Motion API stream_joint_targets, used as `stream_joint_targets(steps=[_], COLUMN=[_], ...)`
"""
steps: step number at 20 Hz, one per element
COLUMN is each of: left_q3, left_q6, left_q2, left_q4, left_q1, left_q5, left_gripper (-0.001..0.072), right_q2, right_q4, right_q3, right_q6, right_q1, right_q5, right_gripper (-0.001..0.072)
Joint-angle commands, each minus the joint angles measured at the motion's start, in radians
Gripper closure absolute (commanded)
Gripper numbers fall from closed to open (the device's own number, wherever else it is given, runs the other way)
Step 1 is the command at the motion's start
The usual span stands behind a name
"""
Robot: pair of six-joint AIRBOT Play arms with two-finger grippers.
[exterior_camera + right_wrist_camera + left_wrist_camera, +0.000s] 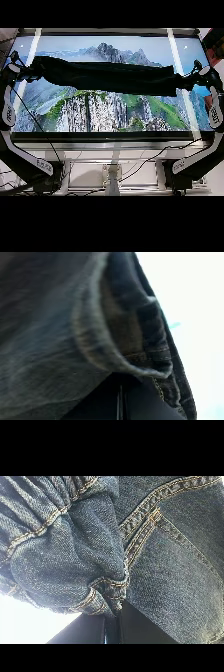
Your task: Fold the clothes and pants, and hang the long-sleeved shirts on hangers.
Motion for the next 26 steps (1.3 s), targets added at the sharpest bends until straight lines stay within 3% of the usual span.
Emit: stream_joint_targets(steps=[1, 5, 8, 11, 14, 20, 26], left_q3=[0.0, 0.0, 0.0, 0.001, 0.001, 0.001, 0.001], left_q6=[0.0, 0.0, 0.001, 0.004, 0.016, 0.074, 0.148], left_q2=[0.0, 0.0, 0.018, 0.082, 0.172, 0.371, 0.547], left_q4=[0.0, 0.0, 0.004, 0.004, 0.003, 0.003, 0.0], left_q1=[0.0, 0.0, 0.003, 0.013, 0.009, -0.054, -0.18], left_q5=[-0.001, -0.013, -0.076, -0.087, -0.092, -0.127, -0.136], left_gripper=[0.0669, 0.0669, 0.0668, 0.0669, 0.0669, 0.0669, 0.0669], right_q2=[0.019, 0.047, 0.048, 0.066, 0.072, 0.046, -0.137], right_q4=[-0.053, -0.063, -0.021, 0.172, 0.291, 0.187, 0.179], right_q3=[0.083, 0.142, 0.144, 0.144, 0.144, 0.145, 0.322], right_q6=[-0.027, -0.033, -0.109, -0.188, -0.206, -0.034, 0.102], right_q1=[0.001, 0.002, 0.028, 0.091, 0.227, 0.59, 0.829], right_q5=[0.094, 0.165, 0.256, 0.262, 0.098, -0.41, -0.46], right_gripper=[0.0685, 0.0684, 0.0685, 0.0685, 0.0686, 0.0691, 0.0691])
